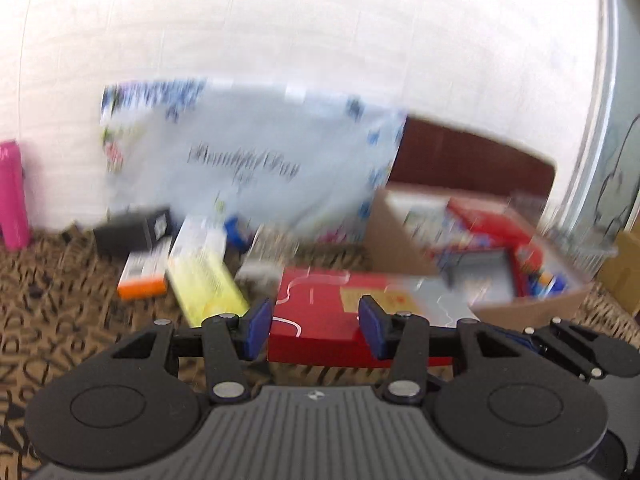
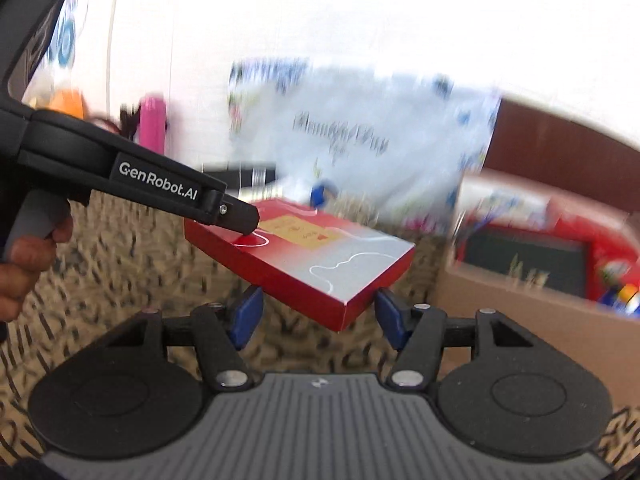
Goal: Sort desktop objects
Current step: 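Lift the gift box with the left tool toward the cardboard box, then lower the gift box into the cardboard box and open the left tool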
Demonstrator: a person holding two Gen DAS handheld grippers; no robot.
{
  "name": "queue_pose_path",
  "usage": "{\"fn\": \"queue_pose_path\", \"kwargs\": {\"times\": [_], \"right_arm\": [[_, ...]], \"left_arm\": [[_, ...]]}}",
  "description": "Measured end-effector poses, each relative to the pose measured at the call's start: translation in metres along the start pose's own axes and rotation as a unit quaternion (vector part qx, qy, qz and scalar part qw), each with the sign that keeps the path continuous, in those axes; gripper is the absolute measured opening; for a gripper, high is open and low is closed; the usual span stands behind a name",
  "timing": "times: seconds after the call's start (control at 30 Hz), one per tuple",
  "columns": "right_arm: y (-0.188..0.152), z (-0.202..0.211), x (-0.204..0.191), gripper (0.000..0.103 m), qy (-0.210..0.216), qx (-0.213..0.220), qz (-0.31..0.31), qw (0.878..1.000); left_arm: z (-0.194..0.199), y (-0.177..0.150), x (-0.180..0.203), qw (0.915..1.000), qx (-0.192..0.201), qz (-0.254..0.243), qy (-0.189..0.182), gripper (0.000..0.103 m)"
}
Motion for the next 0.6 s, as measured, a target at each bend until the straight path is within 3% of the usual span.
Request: {"fn": "queue_pose_path", "kwargs": {"times": [0.27, 0.6], "right_arm": [[0.036, 0.043, 0.046, 0.061, -0.045, 0.061, 0.0, 0.997], [0.029, 0.064, 0.143, 0.061, -0.107, 0.066, -0.038, 0.991]], "left_arm": [[0.005, 0.047, 0.063, 0.9976, 0.052, -0.012, -0.044, 0.049], [-0.043, 0.062, 0.144, 0.9944, 0.045, -0.009, -0.095, 0.049]]}}
Point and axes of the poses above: each gripper's, at about its wrist camera, not at the fingertips, and z roughly against the way its jaws point, x to its right, y to its top, the point moved 8 cm from there along -z, roughly the way its jaws point, and after that the axes turned 13 degrees about y, right-handed, at the moved point
